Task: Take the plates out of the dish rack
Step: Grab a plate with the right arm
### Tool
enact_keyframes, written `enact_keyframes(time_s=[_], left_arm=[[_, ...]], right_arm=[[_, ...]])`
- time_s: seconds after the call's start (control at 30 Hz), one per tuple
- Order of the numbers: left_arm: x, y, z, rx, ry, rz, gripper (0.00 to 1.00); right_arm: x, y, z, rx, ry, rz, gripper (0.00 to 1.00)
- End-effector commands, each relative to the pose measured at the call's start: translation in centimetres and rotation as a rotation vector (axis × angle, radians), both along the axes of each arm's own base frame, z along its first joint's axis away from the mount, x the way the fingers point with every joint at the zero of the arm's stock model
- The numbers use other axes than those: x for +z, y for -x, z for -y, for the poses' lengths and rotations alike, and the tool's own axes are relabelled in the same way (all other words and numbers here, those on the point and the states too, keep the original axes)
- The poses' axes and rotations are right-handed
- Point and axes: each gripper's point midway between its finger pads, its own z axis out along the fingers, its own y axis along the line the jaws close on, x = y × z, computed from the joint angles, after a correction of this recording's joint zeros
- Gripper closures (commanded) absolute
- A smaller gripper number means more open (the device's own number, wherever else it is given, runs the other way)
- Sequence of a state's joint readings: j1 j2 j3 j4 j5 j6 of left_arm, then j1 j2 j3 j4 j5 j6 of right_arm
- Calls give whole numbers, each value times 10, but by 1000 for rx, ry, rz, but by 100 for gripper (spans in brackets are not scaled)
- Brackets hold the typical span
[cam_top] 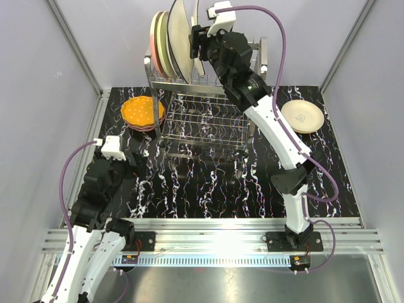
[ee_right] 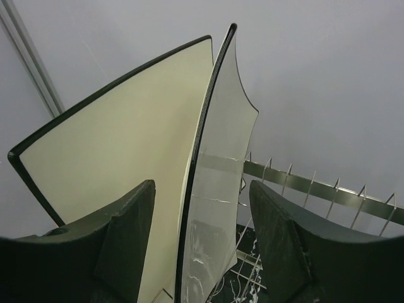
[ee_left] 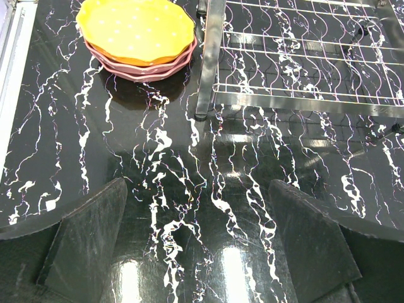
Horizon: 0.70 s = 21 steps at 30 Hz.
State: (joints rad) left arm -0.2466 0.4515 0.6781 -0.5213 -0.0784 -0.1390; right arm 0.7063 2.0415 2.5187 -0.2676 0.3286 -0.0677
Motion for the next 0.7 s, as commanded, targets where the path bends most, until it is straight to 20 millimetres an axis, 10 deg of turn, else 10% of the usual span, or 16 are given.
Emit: enact_keyframes(time_s=[0.0, 0.4, 0.67], left_arm=[[13, -4, 4, -21, 8, 56, 1], [11, -5, 4, -21, 7, 51, 1], [10, -5, 4, -20, 5, 50, 1]], right_arm=[[-4, -5, -7, 24, -29, -5, 32], [-20, -25, -12, 2, -23, -7, 46], [5, -16, -6, 16, -77, 29, 94]])
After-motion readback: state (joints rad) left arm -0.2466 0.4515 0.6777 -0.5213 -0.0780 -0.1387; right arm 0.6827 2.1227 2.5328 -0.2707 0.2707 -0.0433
